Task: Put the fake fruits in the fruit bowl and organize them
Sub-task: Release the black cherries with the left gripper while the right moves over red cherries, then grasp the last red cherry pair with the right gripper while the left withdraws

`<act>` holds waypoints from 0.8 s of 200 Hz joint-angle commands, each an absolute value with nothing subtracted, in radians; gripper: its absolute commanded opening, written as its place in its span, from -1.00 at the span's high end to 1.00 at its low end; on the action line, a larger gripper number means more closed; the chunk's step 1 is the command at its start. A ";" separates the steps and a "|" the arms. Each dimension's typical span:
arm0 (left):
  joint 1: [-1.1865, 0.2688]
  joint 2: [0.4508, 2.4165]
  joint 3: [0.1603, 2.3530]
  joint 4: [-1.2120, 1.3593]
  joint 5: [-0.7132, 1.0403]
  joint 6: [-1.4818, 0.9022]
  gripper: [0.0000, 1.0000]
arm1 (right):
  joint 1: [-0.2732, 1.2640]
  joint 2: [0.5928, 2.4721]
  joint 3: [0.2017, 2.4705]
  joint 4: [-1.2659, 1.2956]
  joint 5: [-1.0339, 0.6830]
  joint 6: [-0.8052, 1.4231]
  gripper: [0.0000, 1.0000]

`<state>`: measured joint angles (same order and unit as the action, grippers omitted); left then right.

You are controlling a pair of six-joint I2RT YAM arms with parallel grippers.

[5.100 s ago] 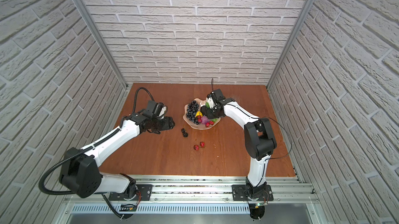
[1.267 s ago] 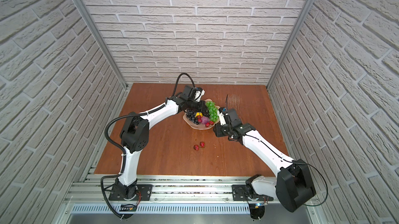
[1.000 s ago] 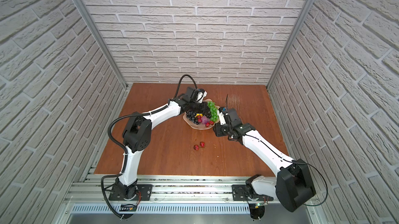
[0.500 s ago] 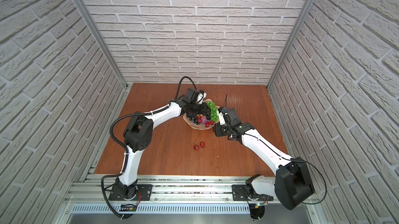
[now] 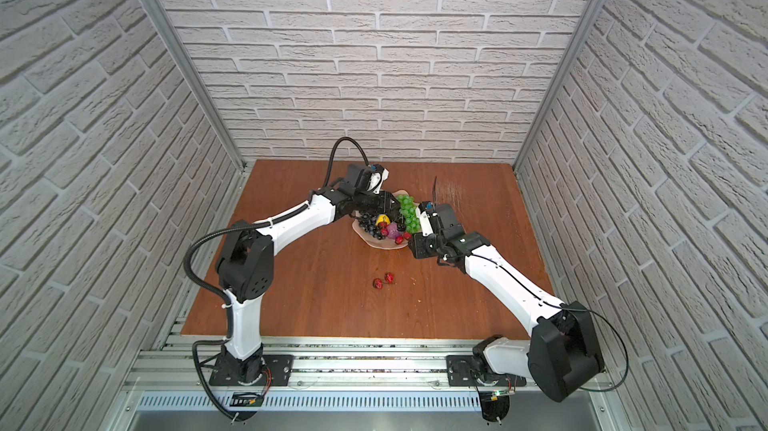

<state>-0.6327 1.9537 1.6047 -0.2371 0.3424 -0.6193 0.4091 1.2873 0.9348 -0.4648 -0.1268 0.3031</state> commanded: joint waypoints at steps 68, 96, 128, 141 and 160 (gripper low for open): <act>-0.612 1.633 1.316 -0.352 0.207 -0.567 -0.05 | 0.646 1.436 1.008 -0.555 -0.086 0.254 0.14; -0.596 1.518 1.197 -0.366 0.154 -0.580 -0.11 | 0.671 1.516 1.025 -0.537 -0.136 0.268 0.13; -0.568 1.400 1.096 -0.385 0.122 -0.601 -0.15 | 0.693 1.570 1.020 -0.544 -0.142 0.269 0.10; -0.560 1.367 1.067 -0.390 0.106 -0.603 -0.16 | 0.695 1.578 1.004 -0.546 -0.145 0.282 0.02; -0.548 1.339 1.033 -0.388 0.096 -0.607 -0.17 | 0.693 1.580 0.973 -0.525 -0.170 0.308 -0.05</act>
